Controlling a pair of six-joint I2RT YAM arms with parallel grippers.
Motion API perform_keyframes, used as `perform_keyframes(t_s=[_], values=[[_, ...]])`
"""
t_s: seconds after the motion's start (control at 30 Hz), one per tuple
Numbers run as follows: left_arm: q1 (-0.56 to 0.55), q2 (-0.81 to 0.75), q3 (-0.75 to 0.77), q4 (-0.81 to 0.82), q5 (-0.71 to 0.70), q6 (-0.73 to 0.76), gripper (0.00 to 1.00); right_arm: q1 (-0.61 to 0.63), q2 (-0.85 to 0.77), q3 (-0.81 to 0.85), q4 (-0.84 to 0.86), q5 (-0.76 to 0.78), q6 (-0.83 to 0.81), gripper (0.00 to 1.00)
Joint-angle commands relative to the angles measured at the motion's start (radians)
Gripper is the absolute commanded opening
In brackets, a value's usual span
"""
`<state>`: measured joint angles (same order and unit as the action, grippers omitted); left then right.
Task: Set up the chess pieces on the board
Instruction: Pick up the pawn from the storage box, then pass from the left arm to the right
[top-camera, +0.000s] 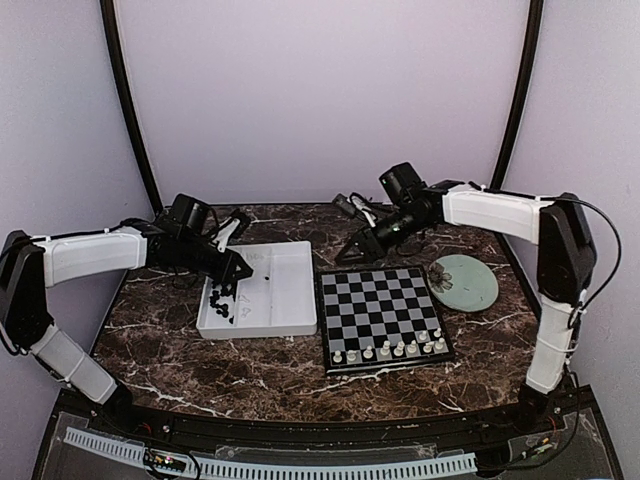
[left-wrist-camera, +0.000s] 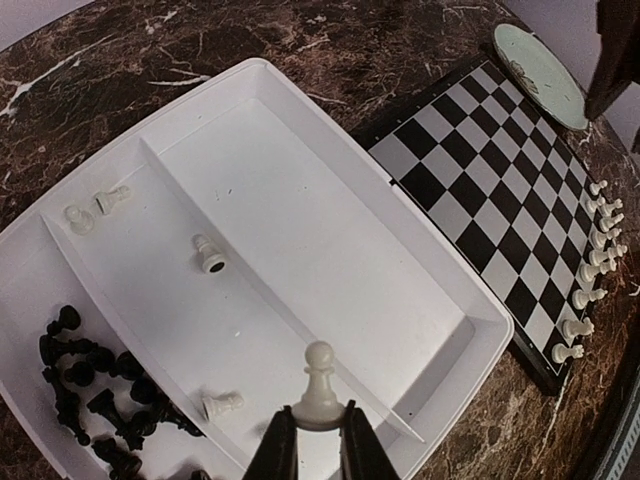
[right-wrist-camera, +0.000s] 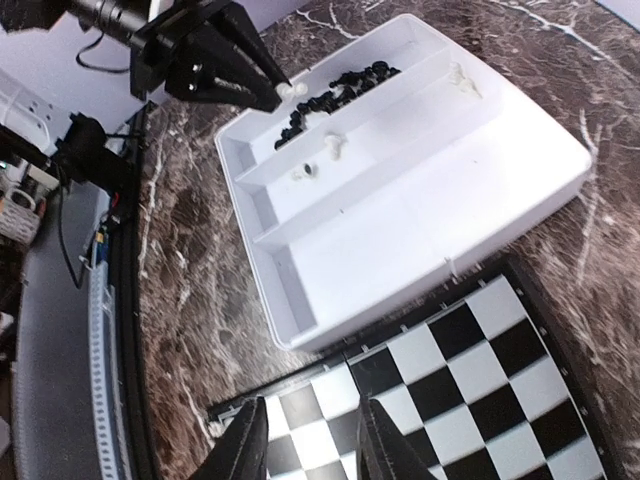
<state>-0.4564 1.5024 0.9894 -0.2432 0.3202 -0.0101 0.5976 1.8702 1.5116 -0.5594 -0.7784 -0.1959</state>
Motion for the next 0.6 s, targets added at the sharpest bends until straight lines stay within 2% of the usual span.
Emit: perform_keyframes(t_s=[0.0,0.2,0.57], values=[[-0.006,-0.089,-0.039,0.075,0.083,0.040,0.12,0.054,0.181,0.189,0.083,-0.205,0.232,0.34],[-0.017,-0.094,-0.055,0.100,0.113,0.047,0.12,0.107,0.372,0.344,0.254,-0.347,0.505,0.43],[-0.042,-0.096,-0.060,0.112,0.168,0.057,0.12,0.125,0.467,0.297,0.862,-0.466,1.064,0.47]])
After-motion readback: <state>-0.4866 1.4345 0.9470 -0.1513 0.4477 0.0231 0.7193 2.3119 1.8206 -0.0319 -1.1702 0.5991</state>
